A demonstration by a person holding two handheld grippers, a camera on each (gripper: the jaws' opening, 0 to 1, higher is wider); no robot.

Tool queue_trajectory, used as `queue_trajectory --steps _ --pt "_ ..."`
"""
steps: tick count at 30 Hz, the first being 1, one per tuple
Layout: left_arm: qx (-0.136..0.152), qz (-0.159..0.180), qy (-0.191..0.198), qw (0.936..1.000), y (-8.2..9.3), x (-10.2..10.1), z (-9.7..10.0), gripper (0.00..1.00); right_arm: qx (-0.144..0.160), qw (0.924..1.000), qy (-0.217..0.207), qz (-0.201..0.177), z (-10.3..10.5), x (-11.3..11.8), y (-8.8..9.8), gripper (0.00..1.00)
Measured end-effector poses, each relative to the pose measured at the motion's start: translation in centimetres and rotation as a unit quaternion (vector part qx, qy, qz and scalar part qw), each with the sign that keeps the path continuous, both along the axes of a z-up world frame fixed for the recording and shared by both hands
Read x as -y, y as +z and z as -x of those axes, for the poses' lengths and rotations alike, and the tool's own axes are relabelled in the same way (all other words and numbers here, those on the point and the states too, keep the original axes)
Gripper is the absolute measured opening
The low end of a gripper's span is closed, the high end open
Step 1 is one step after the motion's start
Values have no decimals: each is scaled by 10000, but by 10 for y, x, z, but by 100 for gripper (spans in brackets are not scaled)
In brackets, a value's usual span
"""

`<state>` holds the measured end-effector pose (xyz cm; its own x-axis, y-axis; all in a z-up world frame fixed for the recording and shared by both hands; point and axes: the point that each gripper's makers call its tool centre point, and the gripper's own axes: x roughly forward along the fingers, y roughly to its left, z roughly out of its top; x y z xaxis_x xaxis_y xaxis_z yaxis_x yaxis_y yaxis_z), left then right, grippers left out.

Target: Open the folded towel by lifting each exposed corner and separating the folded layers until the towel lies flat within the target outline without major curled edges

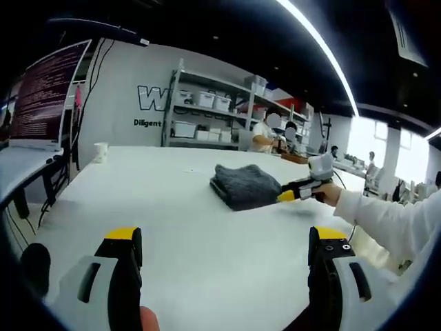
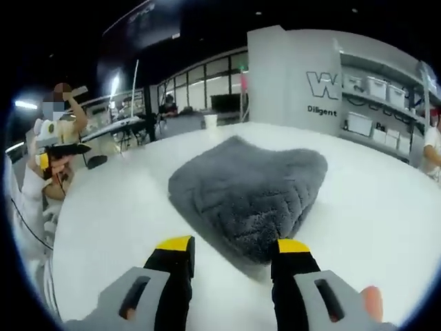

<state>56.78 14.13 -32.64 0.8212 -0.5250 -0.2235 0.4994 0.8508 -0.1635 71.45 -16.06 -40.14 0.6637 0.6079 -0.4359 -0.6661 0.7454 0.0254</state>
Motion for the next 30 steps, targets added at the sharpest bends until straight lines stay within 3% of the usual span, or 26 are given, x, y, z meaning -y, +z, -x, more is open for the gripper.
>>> queue_trajectory --steps 17,23,30 --pt "9 26 37 10000 -1 0 0 100 283 9978 533 263 25 -15 7 4" --pt "0 40 85 10000 -2 -3 0 100 327 9951 861 367 41 -33 8 2" --pt "-9 49 120 9999 -3 -5 0 100 455 9890 1366 337 68 -73 17 1"
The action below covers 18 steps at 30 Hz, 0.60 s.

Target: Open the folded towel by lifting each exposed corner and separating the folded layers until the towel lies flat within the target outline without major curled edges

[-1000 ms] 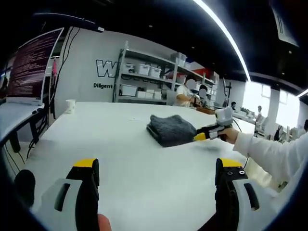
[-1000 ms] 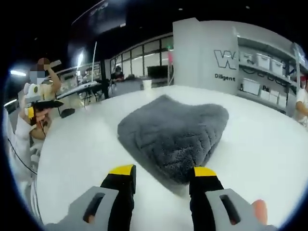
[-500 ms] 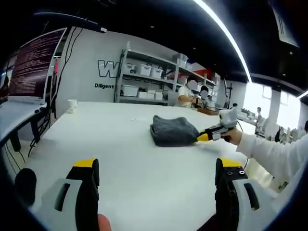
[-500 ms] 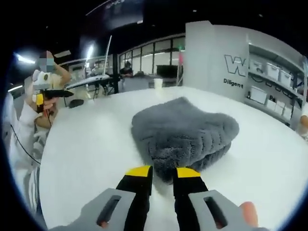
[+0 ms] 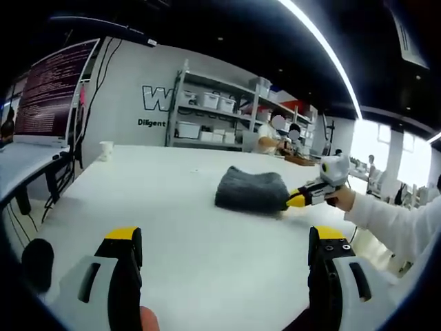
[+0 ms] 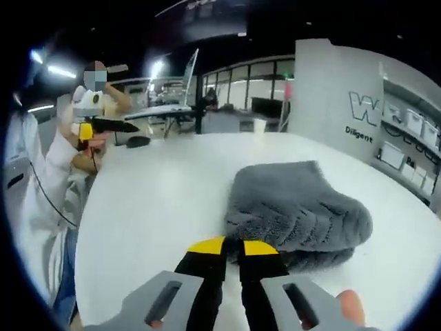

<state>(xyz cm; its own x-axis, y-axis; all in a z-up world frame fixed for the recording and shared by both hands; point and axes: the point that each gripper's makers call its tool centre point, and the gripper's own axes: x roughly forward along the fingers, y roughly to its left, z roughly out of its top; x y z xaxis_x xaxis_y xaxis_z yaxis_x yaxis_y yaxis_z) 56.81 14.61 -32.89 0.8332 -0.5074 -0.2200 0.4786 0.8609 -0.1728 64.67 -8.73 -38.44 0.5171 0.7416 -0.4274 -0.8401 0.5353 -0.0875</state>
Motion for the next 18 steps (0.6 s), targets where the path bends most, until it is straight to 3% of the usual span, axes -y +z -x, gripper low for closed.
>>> queue_trajectory --steps 12,18 --pt "-58 18 -28 10000 -4 1 -1 100 -16 9985 386 -392 16 -79 6 0" --pt "-72 26 -2 10000 -5 -2 -1 100 14 9975 333 -618 10 -100 11 0"
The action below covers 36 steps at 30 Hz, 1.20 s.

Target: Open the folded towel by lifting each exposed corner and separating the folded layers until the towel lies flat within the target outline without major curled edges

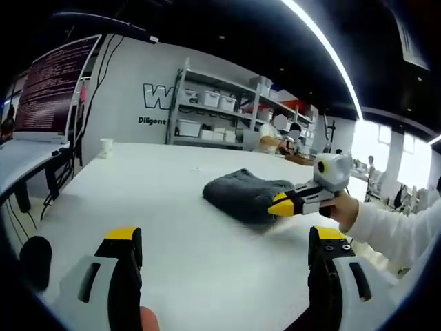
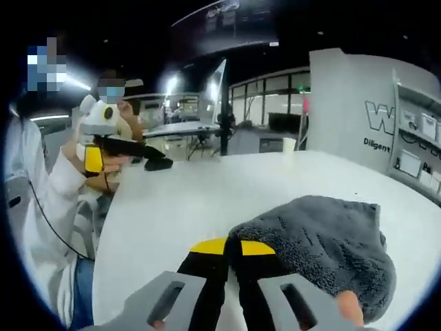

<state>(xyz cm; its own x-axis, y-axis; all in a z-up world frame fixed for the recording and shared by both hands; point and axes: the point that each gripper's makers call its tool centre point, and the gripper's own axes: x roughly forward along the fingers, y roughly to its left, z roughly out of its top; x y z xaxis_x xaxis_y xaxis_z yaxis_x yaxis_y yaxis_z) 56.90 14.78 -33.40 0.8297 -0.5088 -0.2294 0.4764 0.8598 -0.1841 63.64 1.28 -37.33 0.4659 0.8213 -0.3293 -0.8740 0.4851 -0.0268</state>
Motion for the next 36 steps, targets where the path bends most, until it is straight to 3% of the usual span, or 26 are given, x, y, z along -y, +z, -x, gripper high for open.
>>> queue_trajectory --steps 9,21,29,36 --pt "-25 34 69 10000 -3 -7 -2 100 -32 9999 -96 -126 -9 -25 0 0" --pt "-73 41 63 9999 -8 -6 -3 100 -14 9995 -310 62 -12 -46 -10 0" --pt "-81 37 102 9999 -8 -8 -4 100 203 9981 -308 489 5 -41 -14 13" --pt "-67 -6 48 10000 -6 -2 -2 100 328 9970 -295 629 26 -26 -1 26"
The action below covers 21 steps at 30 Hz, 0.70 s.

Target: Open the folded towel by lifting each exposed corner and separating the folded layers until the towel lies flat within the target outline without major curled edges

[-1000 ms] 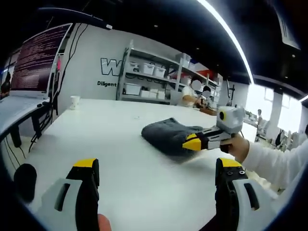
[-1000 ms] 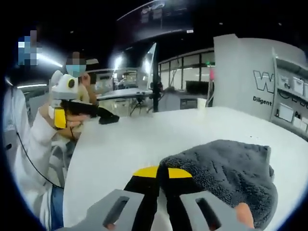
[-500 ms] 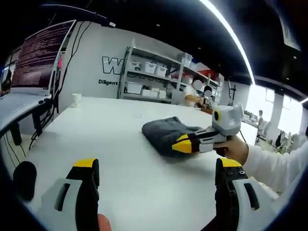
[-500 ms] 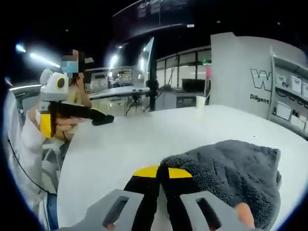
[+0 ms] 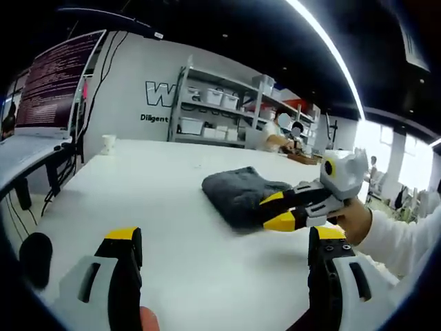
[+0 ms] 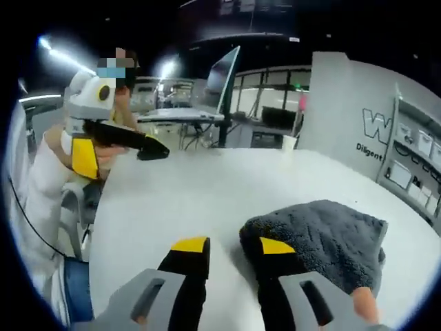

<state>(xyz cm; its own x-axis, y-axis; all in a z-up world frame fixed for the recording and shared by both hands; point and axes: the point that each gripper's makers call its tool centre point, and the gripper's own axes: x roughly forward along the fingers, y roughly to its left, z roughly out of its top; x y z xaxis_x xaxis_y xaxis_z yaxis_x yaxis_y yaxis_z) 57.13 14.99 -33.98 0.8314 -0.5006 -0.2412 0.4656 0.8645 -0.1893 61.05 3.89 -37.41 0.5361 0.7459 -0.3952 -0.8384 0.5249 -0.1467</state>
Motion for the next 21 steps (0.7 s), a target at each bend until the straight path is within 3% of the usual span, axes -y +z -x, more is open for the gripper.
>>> queue_trajectory --steps 6,15,21 --pt "4 -48 10 10000 1 2 0 100 117 9995 -300 -69 11 25 20 47" --pt "6 -224 -69 9997 4 17 0 100 271 9922 -1212 -103 13 97 42 64" --pt "27 -286 -154 9995 8 28 0 100 46 9843 -1752 -208 17 143 44 76"
